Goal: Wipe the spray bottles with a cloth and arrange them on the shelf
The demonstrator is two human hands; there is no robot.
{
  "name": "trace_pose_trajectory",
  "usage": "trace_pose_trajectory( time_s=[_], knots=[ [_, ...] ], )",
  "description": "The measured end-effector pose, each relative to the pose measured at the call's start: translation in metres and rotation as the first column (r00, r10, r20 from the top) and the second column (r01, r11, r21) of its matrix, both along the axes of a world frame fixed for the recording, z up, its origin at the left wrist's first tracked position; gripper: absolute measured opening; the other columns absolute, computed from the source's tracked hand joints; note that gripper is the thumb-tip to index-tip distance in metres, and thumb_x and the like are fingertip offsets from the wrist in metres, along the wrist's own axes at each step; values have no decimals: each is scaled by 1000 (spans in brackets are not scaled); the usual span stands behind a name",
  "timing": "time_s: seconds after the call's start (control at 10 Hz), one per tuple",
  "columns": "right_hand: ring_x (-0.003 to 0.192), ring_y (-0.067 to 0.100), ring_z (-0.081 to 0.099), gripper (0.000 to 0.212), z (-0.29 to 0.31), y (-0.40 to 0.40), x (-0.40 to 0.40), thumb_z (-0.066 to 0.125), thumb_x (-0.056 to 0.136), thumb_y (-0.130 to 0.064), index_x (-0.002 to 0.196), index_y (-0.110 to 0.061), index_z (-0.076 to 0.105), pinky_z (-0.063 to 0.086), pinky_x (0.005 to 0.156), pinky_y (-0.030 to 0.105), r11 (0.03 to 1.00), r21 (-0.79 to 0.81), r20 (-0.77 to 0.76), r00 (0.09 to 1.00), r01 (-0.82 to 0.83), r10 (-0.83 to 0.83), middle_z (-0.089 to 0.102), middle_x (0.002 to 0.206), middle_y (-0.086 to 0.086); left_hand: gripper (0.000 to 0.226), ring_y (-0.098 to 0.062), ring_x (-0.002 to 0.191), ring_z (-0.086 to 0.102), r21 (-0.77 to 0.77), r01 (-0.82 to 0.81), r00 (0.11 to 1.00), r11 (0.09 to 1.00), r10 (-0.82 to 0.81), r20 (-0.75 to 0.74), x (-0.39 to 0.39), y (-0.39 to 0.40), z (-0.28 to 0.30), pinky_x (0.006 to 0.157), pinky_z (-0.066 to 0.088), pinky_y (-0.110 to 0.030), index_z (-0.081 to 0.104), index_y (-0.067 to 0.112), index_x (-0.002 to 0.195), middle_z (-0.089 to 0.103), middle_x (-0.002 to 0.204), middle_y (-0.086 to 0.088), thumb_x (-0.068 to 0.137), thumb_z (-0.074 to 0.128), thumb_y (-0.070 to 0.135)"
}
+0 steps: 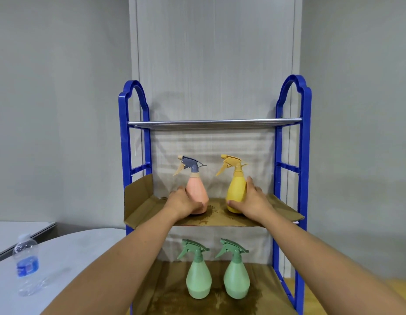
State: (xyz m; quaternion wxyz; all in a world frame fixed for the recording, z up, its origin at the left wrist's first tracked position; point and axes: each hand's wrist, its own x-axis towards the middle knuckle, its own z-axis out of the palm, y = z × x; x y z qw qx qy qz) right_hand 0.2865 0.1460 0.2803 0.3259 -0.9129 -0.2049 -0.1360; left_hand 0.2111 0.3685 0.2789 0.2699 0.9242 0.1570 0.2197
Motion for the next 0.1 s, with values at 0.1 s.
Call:
trace_pose_trajectory(
  time_s=[0.1],
  knots=[
    [123, 32, 50, 90, 1, -10, -16, 71, 79, -58, 148, -28, 22, 47, 98, 49, 999, 42, 71, 997, -27, 24, 47, 136, 9, 69, -30, 116, 56, 26, -6, 1000, 1000, 6, 20, -21, -8, 5, 97, 48, -42, 43, 9, 137, 58, 129, -12, 85, 72, 45]
  ],
)
